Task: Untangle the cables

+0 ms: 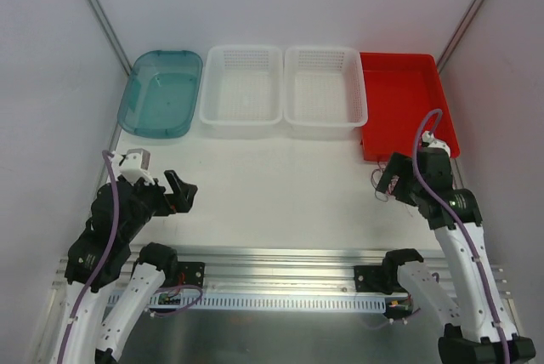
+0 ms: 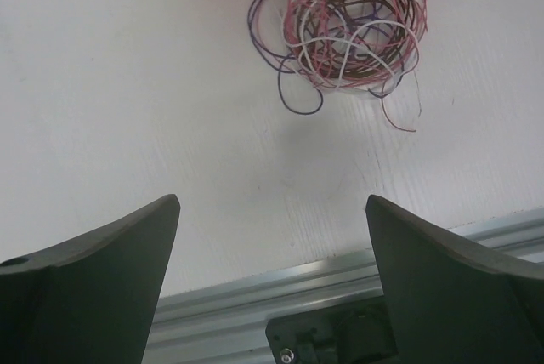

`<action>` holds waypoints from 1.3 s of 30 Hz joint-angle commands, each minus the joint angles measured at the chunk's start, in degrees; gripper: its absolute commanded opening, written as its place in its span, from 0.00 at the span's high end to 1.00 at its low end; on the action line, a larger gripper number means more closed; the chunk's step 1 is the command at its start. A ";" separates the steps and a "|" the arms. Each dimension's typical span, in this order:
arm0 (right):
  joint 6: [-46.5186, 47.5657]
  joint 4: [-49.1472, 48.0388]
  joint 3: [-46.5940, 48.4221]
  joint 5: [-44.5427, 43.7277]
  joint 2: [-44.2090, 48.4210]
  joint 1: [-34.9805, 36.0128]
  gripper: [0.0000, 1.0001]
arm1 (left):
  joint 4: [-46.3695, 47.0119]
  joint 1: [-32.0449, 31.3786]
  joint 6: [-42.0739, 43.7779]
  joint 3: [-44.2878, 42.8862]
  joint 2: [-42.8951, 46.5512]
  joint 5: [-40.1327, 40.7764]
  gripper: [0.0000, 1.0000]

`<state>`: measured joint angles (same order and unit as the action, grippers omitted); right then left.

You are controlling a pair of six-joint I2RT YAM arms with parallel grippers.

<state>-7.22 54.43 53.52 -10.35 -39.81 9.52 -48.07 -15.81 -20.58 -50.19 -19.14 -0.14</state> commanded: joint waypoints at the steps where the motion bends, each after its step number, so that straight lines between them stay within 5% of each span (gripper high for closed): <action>1: -9.46 -7.65 -2.79 -6.35 -4.55 -2.65 0.03 | 7.46 -0.45 -0.78 4.29 -0.20 -3.54 0.01; 9: -13.61 -22.96 -8.34 -3.45 -17.04 -13.64 0.07 | 15.28 -0.45 -0.16 15.38 0.41 -3.03 0.01; 16: -10.53 -32.19 -7.81 -1.17 -29.96 -15.67 0.13 | 17.75 -0.36 1.24 18.55 3.93 -1.70 0.01; 22: -10.18 -35.00 -10.09 3.84 -37.44 -14.45 0.29 | 18.10 -0.36 1.68 18.38 2.70 -4.16 0.01; 28: -7.55 -35.01 -11.51 3.49 -37.80 -7.25 0.60 | 18.28 -0.27 1.77 18.47 2.09 -5.31 0.01; 29: -6.85 -34.84 -11.42 3.84 -37.36 -5.84 0.73 | 18.28 -0.36 1.77 18.38 2.08 -5.48 0.01; 32: -5.00 -34.13 -11.24 4.89 -35.43 2.66 0.92 | 18.45 -0.36 1.77 18.47 2.17 -6.01 0.01; 39: -2.10 -31.41 -5.19 5.86 -35.41 23.24 0.99 | 18.98 -0.27 2.03 18.73 -0.46 -9.08 0.01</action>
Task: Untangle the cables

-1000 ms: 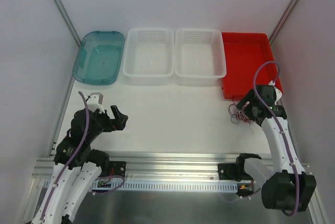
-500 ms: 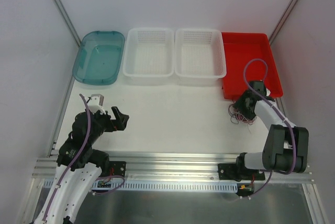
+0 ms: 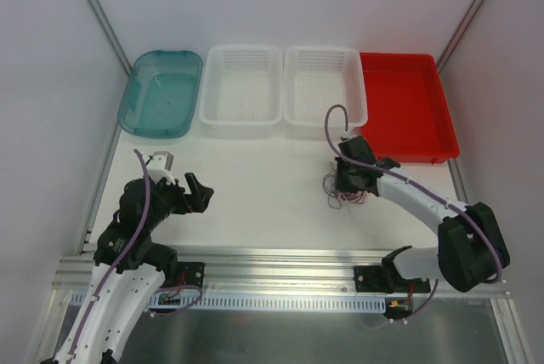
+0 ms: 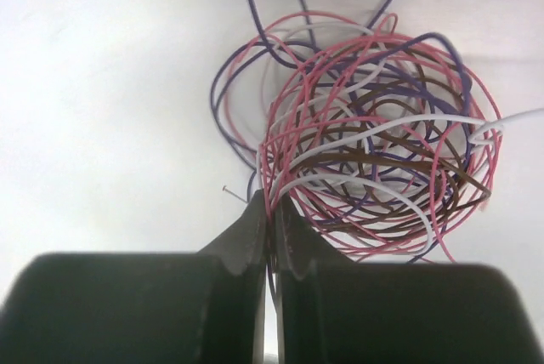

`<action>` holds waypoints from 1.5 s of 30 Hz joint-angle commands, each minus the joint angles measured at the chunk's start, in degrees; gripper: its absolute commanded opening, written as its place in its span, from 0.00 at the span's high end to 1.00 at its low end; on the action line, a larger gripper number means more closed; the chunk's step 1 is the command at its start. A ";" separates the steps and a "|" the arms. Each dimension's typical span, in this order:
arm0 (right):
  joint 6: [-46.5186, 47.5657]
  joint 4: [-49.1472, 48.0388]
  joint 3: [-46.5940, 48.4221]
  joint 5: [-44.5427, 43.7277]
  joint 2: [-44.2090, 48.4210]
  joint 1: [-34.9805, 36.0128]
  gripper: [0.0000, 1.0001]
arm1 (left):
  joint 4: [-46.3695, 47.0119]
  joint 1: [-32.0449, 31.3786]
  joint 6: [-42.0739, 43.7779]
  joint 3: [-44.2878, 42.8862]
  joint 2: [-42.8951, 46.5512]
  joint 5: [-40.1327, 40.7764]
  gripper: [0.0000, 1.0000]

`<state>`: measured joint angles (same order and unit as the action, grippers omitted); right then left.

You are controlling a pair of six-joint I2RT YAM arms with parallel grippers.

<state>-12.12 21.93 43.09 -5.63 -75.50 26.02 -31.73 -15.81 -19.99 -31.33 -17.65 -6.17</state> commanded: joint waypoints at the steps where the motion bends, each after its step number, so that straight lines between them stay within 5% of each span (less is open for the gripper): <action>1: 3.33 1.44 6.38 1.93 -0.86 8.94 0.99 | 2.72 -0.36 1.44 -0.13 -2.30 -3.49 0.01; 8: 6.58 3.99 18.95 1.59 -15.18 26.51 0.94 | 3.25 -0.36 1.79 0.04 -3.79 -6.21 0.01; 9: 6.76 4.86 21.13 1.85 -16.50 27.41 0.88 | 3.34 -0.36 1.79 0.13 -4.06 -6.91 0.01; 10: 6.93 5.05 21.85 2.37 -18.43 28.11 0.70 | 3.42 -0.36 1.88 0.13 -4.15 -7.27 0.01; 18: 6.49 8.12 24.23 3.79 -11.08 29.79 0.37 | 4.39 -0.36 -0.65 0.39 -8.18 -11.49 0.01; 29: 2.10 1.11 17.12 4.56 -0.96 18.38 0.45 | 15.70 -1.32 -13.32 2.06 -19.08 -14.30 0.01; 45: -7.03 -25.97 13.95 10.11 -16.07 14.85 0.58 | 31.36 -16.44 -14.20 -4.26 -46.33 -6.48 0.01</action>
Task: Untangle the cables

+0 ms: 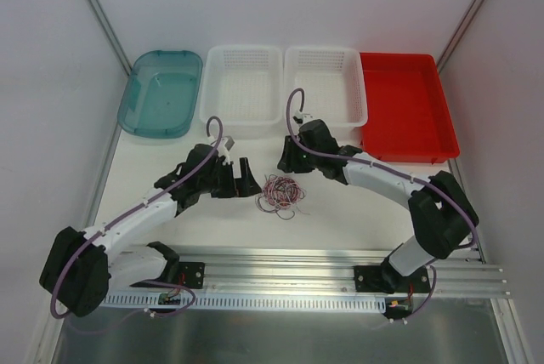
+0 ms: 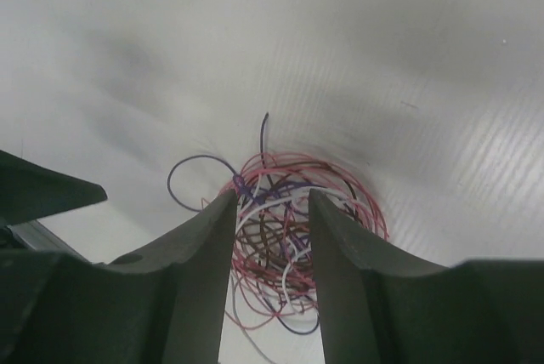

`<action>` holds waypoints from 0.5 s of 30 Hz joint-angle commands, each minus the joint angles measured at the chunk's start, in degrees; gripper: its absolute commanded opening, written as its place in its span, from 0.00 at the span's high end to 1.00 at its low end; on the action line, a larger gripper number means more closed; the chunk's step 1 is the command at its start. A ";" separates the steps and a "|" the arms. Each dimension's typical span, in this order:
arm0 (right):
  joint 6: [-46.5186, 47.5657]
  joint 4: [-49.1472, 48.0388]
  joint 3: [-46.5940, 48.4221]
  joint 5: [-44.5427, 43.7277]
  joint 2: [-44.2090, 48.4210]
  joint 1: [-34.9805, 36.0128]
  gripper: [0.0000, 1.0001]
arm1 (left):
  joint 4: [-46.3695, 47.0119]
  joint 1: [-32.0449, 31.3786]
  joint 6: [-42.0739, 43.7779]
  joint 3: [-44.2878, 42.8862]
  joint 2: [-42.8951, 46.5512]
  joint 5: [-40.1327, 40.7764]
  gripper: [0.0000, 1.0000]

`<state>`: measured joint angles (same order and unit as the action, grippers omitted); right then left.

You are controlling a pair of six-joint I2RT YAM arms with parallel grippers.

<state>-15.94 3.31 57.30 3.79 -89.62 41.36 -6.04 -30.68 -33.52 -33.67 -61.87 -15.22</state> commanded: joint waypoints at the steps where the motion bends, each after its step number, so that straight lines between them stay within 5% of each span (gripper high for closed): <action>1: -3.48 -7.70 -0.34 0.60 -2.48 -0.58 0.58 | 5.95 -2.10 -0.76 -2.01 -3.08 2.65 0.01; 15: -2.51 -7.36 -2.01 -2.21 -3.98 -0.50 0.88 | 11.67 -8.17 -1.72 -9.39 -19.43 3.36 0.04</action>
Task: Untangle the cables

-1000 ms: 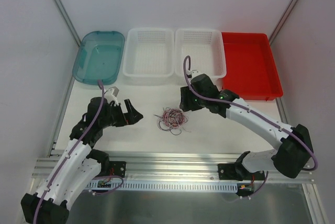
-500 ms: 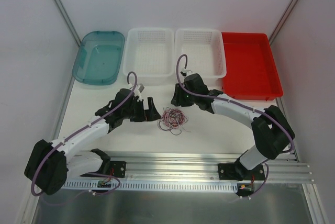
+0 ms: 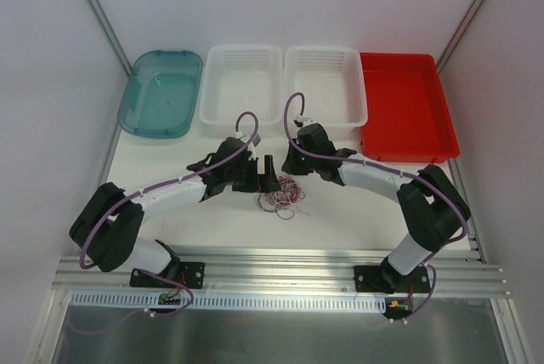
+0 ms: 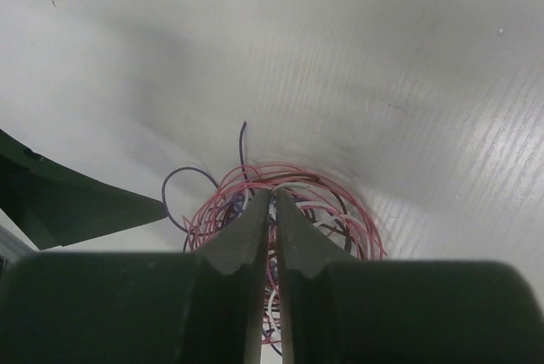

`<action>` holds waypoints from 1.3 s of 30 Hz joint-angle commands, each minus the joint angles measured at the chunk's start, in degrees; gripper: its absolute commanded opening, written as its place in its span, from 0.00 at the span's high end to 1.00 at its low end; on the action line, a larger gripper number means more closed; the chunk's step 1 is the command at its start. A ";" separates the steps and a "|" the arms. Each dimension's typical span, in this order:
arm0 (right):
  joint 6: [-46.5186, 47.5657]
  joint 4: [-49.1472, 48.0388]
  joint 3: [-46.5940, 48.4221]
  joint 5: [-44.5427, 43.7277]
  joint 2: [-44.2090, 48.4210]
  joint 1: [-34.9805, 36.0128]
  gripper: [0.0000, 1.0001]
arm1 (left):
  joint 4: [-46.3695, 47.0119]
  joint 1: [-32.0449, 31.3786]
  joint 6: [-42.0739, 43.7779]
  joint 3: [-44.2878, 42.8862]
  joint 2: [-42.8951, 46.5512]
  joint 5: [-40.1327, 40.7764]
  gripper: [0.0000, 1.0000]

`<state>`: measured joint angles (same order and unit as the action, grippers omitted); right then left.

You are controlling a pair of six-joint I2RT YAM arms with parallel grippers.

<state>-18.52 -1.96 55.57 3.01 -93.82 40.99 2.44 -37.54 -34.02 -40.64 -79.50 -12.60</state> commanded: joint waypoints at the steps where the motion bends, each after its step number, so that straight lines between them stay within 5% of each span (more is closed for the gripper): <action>1: 0.15 -1.91 -0.29 -1.51 0.39 -0.12 0.90 | 3.45 -2.09 -1.40 -2.86 -2.49 0.82 0.04; 9: 0.59 -1.56 -0.46 -1.60 1.36 -0.04 0.99 | 4.77 -4.03 -4.56 -3.22 -8.47 2.23 0.08; 13: 1.12 -0.86 -1.60 -1.51 4.86 0.05 0.99 | 5.12 -4.03 -6.06 -2.43 -10.05 3.81 0.18; 24: 5.42 8.98 -0.73 -2.56 23.41 -0.12 0.99 | 5.39 -4.03 -8.87 -1.37 -12.25 5.04 0.74; 25: 5.95 11.34 -0.12 -4.31 26.55 -0.12 0.99 | 5.39 -4.03 -9.13 -1.11 -11.99 5.39 0.89; 26: 7.09 12.58 0.41 -5.02 27.98 -0.21 0.99 | 5.30 -4.03 -9.22 -1.02 -11.82 5.65 0.93; 39: 17.55 31.13 17.28 -12.41 45.83 -6.36 0.99 | -0.94 -3.60 -9.31 -0.93 -7.60 11.72 0.90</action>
<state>-5.13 27.44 65.82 -4.78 -51.99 36.53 6.76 -41.28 -43.94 -41.80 -89.34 -5.54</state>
